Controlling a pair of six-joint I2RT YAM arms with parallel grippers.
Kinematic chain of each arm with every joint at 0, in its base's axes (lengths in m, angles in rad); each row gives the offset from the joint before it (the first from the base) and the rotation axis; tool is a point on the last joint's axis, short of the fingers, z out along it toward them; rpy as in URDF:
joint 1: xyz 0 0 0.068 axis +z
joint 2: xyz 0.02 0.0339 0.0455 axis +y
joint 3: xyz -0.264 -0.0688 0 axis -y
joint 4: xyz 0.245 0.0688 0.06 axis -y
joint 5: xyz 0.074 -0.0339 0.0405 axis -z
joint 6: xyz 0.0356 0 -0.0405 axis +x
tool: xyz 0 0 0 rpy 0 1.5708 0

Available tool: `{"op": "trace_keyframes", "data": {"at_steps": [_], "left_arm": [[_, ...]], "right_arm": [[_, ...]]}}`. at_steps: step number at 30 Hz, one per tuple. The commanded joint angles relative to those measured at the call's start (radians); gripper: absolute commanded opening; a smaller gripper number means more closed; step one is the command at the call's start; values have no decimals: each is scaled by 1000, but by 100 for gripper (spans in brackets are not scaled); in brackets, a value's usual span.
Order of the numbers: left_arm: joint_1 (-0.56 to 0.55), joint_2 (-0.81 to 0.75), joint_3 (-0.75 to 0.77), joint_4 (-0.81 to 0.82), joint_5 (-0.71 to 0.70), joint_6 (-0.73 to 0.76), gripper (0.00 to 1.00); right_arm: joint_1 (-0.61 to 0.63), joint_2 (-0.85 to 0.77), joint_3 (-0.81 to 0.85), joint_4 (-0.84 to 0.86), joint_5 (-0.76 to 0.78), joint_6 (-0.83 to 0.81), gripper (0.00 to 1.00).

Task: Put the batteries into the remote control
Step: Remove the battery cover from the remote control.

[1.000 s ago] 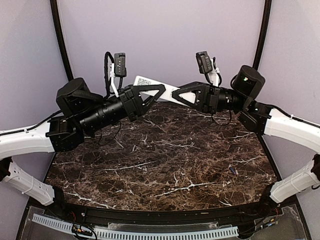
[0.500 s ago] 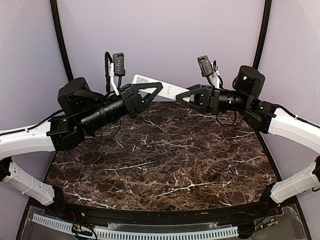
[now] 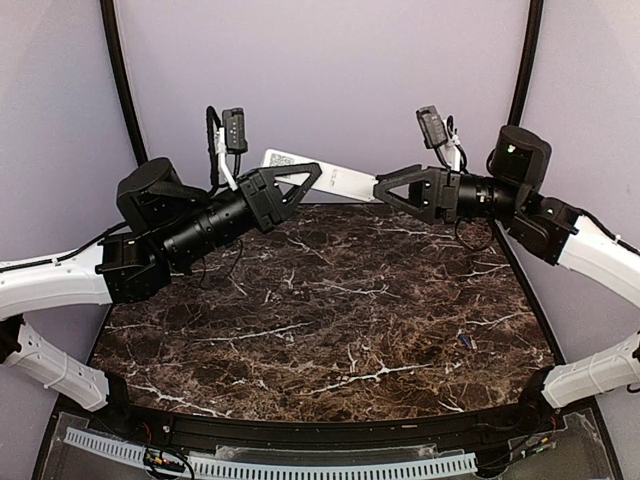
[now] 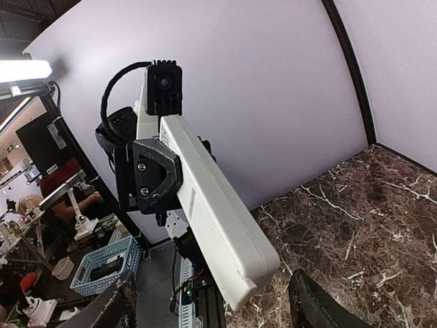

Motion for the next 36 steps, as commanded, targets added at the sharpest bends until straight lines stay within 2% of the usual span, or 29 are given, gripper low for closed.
{"op": "trace_keyframes", "data": {"at_steps": [1,5,13,17,23,36], "left_arm": [[5,-30,-6,31,7,1,0],[5,-30,-3,33,17,2,0],[6,-23,-1,36,38,-2,0],[5,-25,-4,34,38,-4,0],[6,-24,-4,33,35,-1,0],[5,-19,-3,-6,4,25,0]], "right_arm": [[-21,-32,42,-126,-6,-33,71],[-36,-38,30,-132,-29,-9,62],[-38,9,23,-16,-97,66,39],[-38,28,30,16,-126,84,23],[-38,32,21,34,-134,97,9],[-38,31,19,35,-128,108,0]]}}
